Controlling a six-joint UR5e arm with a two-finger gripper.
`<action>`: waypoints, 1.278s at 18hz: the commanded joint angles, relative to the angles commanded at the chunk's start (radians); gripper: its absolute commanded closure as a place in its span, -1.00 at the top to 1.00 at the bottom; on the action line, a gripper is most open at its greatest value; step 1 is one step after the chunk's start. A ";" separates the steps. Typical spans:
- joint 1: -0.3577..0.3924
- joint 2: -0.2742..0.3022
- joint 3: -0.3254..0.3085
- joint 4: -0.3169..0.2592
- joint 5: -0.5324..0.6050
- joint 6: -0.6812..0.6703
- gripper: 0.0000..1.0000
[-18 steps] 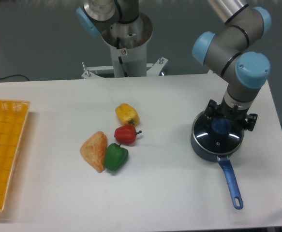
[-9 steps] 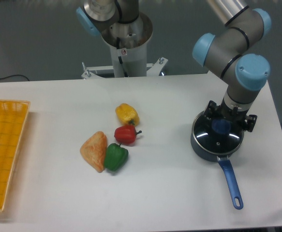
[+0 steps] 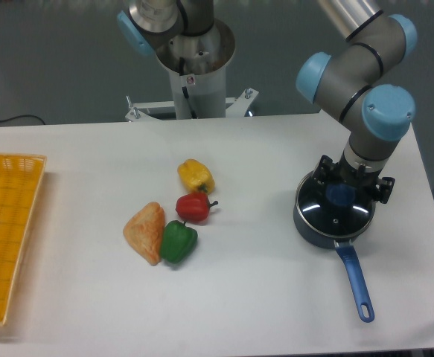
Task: Open the lid
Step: 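Close the gripper on the blue lid knob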
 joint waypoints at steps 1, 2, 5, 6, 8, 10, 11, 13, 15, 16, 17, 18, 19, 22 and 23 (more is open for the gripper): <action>0.000 0.000 0.000 -0.002 0.000 0.000 0.99; 0.000 0.000 0.000 0.000 0.000 0.000 0.96; -0.003 -0.003 0.000 -0.002 0.000 0.000 0.78; -0.003 -0.003 0.000 -0.011 0.000 0.000 0.69; -0.005 -0.003 0.005 -0.031 0.002 0.002 0.62; -0.005 -0.002 0.005 -0.035 0.002 0.012 0.53; -0.005 -0.002 0.005 -0.037 0.002 0.018 0.44; -0.005 0.000 0.005 -0.038 0.000 0.021 0.42; -0.005 0.002 0.006 -0.044 0.002 0.021 0.34; -0.005 0.003 0.005 -0.046 0.002 0.021 0.26; -0.005 0.003 0.006 -0.054 0.002 0.021 0.25; -0.005 0.005 0.008 -0.058 0.002 0.021 0.20; -0.005 0.005 0.009 -0.058 0.002 0.023 0.18; -0.005 0.006 0.012 -0.066 0.000 0.025 0.07; -0.005 0.008 0.017 -0.075 0.000 0.025 0.07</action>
